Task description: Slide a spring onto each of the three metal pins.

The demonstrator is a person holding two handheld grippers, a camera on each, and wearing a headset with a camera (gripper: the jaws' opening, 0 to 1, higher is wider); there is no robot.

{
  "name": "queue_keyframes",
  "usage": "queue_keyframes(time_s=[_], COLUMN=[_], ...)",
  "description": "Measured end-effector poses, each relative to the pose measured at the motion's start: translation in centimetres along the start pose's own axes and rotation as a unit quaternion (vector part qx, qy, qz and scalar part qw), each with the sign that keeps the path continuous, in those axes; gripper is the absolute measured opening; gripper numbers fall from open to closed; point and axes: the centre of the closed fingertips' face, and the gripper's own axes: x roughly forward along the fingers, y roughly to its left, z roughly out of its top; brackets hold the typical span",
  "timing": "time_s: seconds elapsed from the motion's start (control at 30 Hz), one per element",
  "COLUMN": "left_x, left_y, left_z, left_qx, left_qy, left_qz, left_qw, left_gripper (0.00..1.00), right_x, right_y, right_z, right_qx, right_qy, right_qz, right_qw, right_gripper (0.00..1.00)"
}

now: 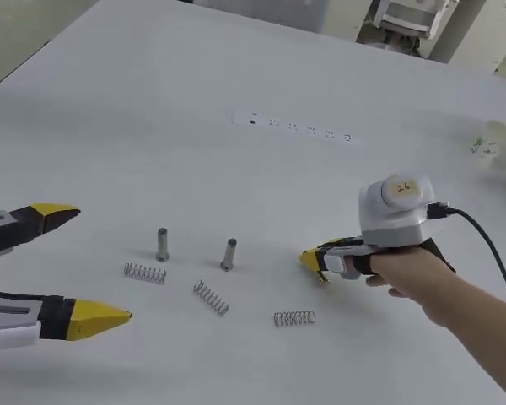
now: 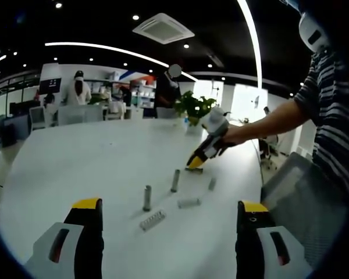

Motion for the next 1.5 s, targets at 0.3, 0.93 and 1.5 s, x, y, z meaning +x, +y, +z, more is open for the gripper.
queue_keyframes(time_s=[0.3,0.93,1.5], left_x=[-0.2,-0.3,0.1], left_y=[-0.1,-0.1,-0.6], left_z=[-0.3,-0.7,-0.5], left_qx=[-0.001,-0.004,-0.001], left_qy=[0.003,0.006,0.006], left_qz=[0.0,0.001,-0.005], left_qw=[1.0,1.0,1.0], left_gripper=[0.92,0.91,0.91], right_x=[0.5,-0.1,-2.3], right_y=[0.0,0.7,2.2], right_z=[0.2,-0.5,0.9], right_qx=[0.004,-0.025,-0.028], right_qy=[0.003,-0.009,-0.067], right_qz=[0.002,-0.001,0.011], right_qw=[1.0,0.9997,0.9973], right_gripper=[0.13,0.05,0.05])
